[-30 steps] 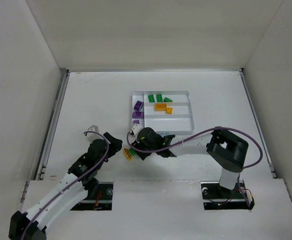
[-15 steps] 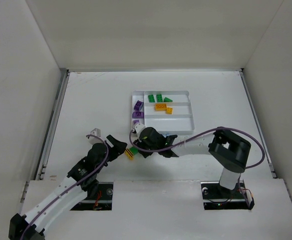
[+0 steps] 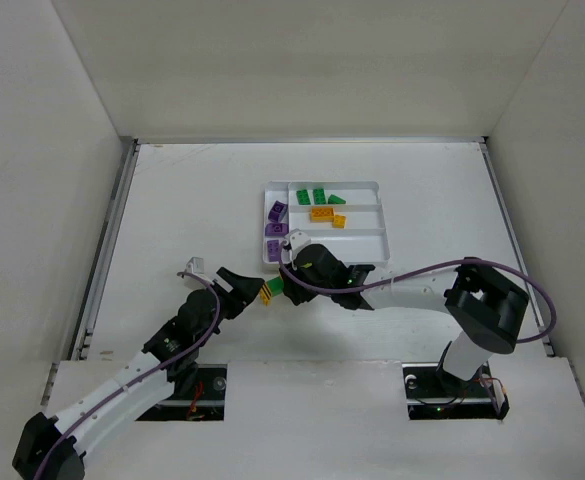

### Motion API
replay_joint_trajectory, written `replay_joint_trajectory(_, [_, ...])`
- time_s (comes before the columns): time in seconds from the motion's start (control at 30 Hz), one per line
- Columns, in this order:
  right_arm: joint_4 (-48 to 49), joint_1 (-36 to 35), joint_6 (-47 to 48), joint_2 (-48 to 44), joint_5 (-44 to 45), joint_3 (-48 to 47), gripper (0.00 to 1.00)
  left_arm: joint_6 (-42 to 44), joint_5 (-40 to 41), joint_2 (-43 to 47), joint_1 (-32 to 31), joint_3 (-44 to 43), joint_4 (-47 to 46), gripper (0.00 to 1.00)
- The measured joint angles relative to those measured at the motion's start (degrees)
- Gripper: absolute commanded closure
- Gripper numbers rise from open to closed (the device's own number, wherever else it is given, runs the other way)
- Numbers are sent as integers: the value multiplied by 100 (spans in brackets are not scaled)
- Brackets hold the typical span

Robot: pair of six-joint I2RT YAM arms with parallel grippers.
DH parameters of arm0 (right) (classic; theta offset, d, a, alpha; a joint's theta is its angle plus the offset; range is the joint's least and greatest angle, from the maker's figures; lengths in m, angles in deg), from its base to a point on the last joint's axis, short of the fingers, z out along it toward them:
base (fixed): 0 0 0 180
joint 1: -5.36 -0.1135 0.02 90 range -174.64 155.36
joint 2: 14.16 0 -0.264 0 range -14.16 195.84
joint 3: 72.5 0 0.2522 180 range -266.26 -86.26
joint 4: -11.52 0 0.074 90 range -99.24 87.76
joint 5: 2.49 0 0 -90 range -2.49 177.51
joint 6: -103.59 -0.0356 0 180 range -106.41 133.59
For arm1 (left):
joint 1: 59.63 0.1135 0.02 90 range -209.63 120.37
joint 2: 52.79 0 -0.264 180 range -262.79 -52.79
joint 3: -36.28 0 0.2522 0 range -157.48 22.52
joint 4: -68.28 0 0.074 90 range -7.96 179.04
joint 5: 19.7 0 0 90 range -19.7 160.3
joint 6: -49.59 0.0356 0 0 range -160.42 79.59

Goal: Sort the legos into containers by color

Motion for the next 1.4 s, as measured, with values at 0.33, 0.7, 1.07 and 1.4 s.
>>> replay_joint_trajectory(0.33, [-9,175,-501,-221,-13,-2,59,-133,68,-686,-101,17,-1287,33])
replay_joint_trajectory(0.7, [-68,282,-824,-457,-114,-2,60,-120,37,-1537,-125,17,-2240,45])
replay_joint_trajectory(1.07, [-92,352,-988,-527,-140,-2,60,-109,-50,-1853,-140,-24,-2765,56])
replay_joint_trajectory(1.4, [-109,398,-1178,-684,-286,-4,60,-192,-15,-1867,-166,-199,-2881,67])
